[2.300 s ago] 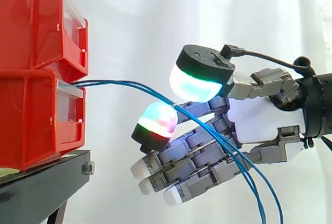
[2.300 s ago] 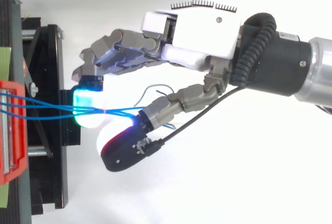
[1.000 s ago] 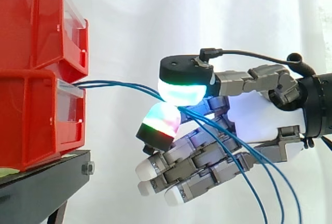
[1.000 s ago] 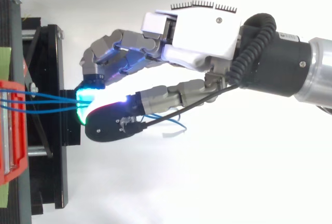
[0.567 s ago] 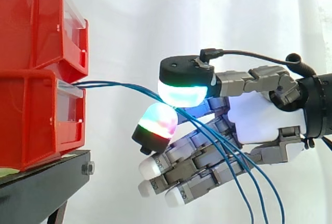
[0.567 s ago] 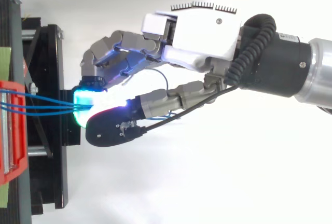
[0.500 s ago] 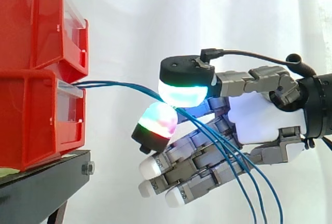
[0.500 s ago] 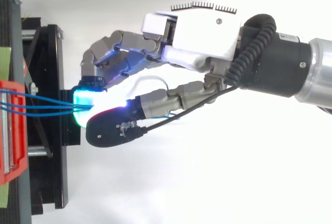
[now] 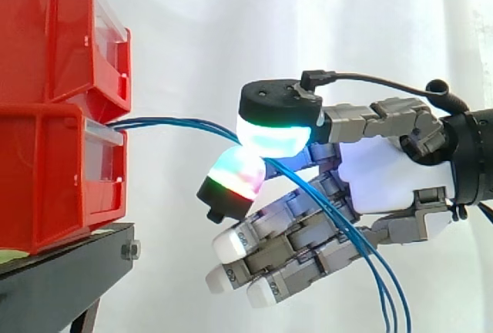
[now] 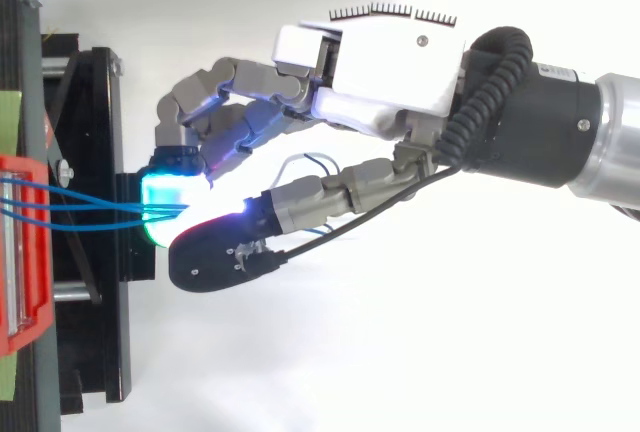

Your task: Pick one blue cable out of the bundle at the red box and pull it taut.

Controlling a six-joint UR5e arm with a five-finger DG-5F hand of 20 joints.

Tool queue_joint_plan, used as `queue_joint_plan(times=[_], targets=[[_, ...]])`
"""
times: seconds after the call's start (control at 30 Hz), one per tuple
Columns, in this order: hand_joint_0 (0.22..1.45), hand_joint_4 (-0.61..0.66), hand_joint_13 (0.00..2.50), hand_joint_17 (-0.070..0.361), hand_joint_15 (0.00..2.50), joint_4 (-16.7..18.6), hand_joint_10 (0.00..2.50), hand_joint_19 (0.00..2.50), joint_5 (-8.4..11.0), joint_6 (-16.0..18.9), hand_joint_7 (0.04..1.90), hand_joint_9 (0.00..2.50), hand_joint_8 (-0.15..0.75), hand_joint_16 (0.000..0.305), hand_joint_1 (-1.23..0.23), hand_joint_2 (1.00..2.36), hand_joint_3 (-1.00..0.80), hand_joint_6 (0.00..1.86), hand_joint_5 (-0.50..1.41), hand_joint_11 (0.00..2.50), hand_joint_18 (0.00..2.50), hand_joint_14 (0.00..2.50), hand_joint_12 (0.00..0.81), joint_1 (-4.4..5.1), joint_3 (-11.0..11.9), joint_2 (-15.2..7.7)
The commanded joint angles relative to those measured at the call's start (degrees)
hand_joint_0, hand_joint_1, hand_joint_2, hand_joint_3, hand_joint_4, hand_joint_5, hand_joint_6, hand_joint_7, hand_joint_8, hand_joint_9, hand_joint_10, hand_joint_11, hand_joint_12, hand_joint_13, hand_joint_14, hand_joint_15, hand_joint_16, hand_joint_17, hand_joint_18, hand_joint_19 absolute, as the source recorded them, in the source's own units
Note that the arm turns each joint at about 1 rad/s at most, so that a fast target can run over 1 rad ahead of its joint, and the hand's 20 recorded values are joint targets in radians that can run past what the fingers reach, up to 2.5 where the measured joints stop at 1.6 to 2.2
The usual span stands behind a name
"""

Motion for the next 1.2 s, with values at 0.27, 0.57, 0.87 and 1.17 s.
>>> queue_joint_plan(times=[0.27,0.57,0.87,1.17], targets=[[0.67,-0.05,0.23,0.119,0.05,0.0,0.01,0.13,-0.02,0.18,0.95,0.55,0.231,0.053,-0.92,1.0,-0.5,0.86,-0.18,0.24,0.33,0.0,0.348,0.0,0.01,0.0],[0.5,-0.01,0.2,0.13,0.07,0.0,0.01,0.19,0.07,0.18,0.97,0.57,0.266,0.058,-0.67,1.0,-0.5,0.83,-0.16,0.24,0.27,0.0,0.378,0.0,0.01,0.0],[0.6,-0.03,0.24,0.127,0.08,0.0,0.01,0.18,0.07,0.18,1.09,0.61,0.279,0.056,-0.75,1.02,-0.13,0.84,-0.16,0.28,0.29,0.0,0.371,0.0,0.01,0.0],[0.69,-0.1,0.25,0.12,0.06,0.0,0.01,0.15,0.07,0.18,0.99,0.59,0.255,0.053,-0.88,1.01,-0.28,0.87,-0.18,0.29,0.33,0.0,0.358,0.0,0.01,0.0]])
